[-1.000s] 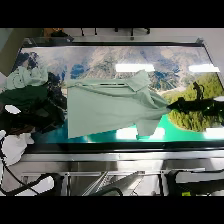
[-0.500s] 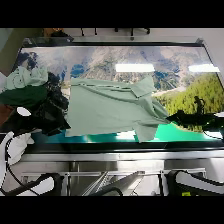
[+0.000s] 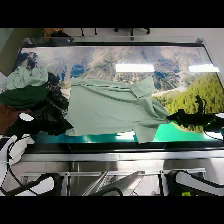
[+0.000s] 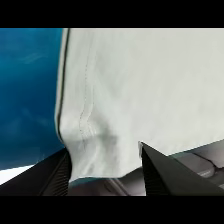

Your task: Fold the shirts.

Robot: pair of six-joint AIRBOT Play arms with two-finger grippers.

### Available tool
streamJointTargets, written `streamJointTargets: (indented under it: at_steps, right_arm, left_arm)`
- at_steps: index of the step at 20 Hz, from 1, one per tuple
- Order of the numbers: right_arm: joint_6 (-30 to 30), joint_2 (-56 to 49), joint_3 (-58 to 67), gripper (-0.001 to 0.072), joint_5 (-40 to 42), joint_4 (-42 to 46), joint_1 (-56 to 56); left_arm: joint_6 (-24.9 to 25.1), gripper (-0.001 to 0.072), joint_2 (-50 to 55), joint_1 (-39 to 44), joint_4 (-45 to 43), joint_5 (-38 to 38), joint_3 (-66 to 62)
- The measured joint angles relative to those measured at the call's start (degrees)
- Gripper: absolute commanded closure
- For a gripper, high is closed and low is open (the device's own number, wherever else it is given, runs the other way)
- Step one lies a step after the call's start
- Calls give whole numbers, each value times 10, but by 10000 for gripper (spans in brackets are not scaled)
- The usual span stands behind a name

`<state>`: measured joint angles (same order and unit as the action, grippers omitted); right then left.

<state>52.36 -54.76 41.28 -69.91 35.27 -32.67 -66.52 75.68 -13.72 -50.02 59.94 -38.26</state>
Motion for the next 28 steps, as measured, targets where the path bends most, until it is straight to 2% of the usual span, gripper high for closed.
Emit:
streamJointTargets:
  at_steps: [6, 10, 12, 15, 19, 28]
  right_arm:
    - [-1, 0, 0, 693, 0, -4, 0]
    - [-1, 0, 0, 692, 1, -6, 0]
    - [-1, 0, 0, 692, 1, -6, 0]
    - [-1, 0, 0, 692, 0, -6, 0]
    - [-1, 0, 0, 692, 0, -6, 0]
    - [-1, 0, 0, 692, 0, -5, 0]
  left_arm:
    - [37, 242, 54, -1, 35, 22, -14]
    - [45, 242, 68, -32, -19, 99, -77]
    - [47, 242, 68, -62, -14, 149, -113]
    - [48, 242, 70, -107, -16, 183, -145]
    - [57, 242, 96, -132, -14, 199, -159]
    - [69, 242, 185, -91, -2, 200, -164]
